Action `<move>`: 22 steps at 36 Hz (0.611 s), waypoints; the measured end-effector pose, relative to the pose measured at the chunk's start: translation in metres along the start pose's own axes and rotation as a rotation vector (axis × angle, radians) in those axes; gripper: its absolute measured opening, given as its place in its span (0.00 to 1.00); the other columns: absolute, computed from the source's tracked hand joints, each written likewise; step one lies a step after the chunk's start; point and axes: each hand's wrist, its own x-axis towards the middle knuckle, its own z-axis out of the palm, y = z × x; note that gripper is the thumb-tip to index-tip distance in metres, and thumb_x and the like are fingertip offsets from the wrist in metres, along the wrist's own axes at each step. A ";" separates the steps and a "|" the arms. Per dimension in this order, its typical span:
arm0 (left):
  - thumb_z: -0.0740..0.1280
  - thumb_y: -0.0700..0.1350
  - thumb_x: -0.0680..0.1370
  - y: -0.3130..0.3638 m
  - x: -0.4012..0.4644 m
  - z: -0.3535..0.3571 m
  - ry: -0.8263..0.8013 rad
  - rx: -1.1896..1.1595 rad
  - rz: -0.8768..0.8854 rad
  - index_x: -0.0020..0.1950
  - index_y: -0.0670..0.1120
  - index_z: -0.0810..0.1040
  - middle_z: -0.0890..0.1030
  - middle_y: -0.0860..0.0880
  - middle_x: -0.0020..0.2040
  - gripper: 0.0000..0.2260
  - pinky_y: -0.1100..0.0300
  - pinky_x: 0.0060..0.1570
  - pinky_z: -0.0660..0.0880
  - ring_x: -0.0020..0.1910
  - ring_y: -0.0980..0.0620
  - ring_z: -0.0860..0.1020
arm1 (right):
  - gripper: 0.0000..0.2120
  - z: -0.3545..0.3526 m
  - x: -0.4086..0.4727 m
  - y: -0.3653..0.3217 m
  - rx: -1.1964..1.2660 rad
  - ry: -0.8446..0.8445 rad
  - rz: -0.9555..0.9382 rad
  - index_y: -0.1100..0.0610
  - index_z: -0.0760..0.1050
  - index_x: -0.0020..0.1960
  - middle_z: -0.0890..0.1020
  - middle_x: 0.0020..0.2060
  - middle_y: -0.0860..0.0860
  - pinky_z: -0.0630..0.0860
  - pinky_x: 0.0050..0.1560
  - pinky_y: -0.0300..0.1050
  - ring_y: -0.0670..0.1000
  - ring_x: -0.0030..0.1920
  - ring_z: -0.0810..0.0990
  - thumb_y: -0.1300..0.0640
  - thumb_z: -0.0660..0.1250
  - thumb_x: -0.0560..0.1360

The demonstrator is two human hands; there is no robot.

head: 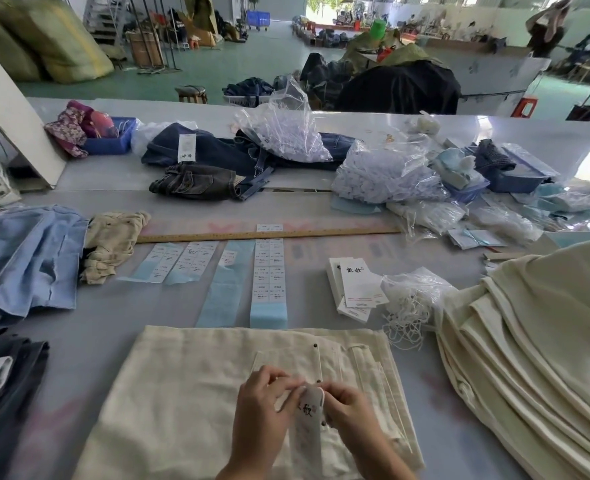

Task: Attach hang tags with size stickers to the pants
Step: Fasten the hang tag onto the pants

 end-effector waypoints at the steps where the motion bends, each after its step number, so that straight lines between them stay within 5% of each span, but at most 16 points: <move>1: 0.74 0.46 0.67 -0.001 0.000 0.001 0.002 0.010 0.009 0.40 0.52 0.85 0.79 0.58 0.38 0.03 0.60 0.38 0.74 0.38 0.63 0.75 | 0.11 0.000 0.000 0.001 -0.008 -0.001 0.006 0.57 0.83 0.37 0.75 0.23 0.46 0.64 0.28 0.32 0.40 0.25 0.68 0.64 0.65 0.75; 6: 0.79 0.40 0.66 -0.005 0.001 0.004 -0.125 0.066 -0.070 0.36 0.49 0.84 0.83 0.58 0.33 0.06 0.65 0.34 0.76 0.31 0.62 0.79 | 0.10 -0.011 0.003 0.005 0.005 0.074 0.072 0.58 0.79 0.54 0.81 0.30 0.44 0.70 0.32 0.29 0.37 0.30 0.76 0.61 0.59 0.80; 10: 0.71 0.49 0.74 -0.008 0.010 0.012 -0.299 0.108 -0.235 0.41 0.51 0.83 0.84 0.56 0.38 0.04 0.61 0.40 0.76 0.39 0.57 0.81 | 0.11 -0.032 0.009 0.012 -0.309 0.233 0.014 0.52 0.72 0.61 0.79 0.52 0.46 0.73 0.53 0.40 0.43 0.51 0.77 0.52 0.59 0.80; 16: 0.63 0.50 0.80 0.003 0.038 0.032 -0.522 0.045 -0.220 0.45 0.50 0.77 0.79 0.56 0.38 0.07 0.72 0.32 0.69 0.36 0.59 0.77 | 0.14 -0.053 0.013 0.006 -0.680 0.168 -0.210 0.38 0.70 0.60 0.71 0.27 0.44 0.67 0.34 0.33 0.41 0.28 0.69 0.49 0.64 0.77; 19: 0.65 0.48 0.79 0.017 0.050 0.046 -0.549 -0.138 -0.287 0.43 0.49 0.78 0.79 0.55 0.39 0.07 0.67 0.39 0.73 0.38 0.57 0.77 | 0.09 -0.055 0.018 0.004 -0.720 0.118 -0.262 0.42 0.79 0.52 0.75 0.29 0.41 0.68 0.37 0.29 0.36 0.35 0.74 0.53 0.69 0.74; 22: 0.65 0.47 0.79 0.029 0.060 0.057 -0.545 -0.284 -0.341 0.38 0.53 0.76 0.78 0.56 0.35 0.10 0.68 0.38 0.72 0.36 0.59 0.75 | 0.06 -0.059 0.021 0.008 -0.511 0.179 -0.220 0.47 0.81 0.42 0.82 0.34 0.52 0.72 0.37 0.35 0.41 0.34 0.77 0.57 0.71 0.73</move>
